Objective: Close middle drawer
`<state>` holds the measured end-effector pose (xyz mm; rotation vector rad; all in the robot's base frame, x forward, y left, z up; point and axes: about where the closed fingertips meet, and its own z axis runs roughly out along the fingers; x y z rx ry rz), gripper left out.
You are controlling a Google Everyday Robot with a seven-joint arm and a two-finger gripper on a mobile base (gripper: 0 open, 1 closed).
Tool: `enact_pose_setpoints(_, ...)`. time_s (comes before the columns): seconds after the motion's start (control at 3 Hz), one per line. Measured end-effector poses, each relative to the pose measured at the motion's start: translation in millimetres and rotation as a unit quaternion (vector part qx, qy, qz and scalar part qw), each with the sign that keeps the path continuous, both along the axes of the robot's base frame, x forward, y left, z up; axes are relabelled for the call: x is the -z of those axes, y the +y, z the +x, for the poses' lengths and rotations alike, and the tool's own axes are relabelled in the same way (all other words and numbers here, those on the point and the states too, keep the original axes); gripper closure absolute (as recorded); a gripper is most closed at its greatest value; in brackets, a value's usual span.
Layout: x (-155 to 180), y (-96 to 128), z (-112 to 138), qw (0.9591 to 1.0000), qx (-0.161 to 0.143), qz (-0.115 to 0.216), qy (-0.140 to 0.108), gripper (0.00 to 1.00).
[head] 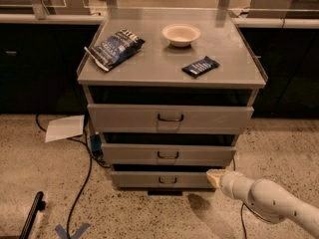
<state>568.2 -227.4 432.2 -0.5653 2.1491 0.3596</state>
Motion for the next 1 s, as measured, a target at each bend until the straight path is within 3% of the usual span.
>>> enact_pose_setpoints(1.0,0.0,0.1,0.0,1.0000,0.000,0.000,0.000,0.11)
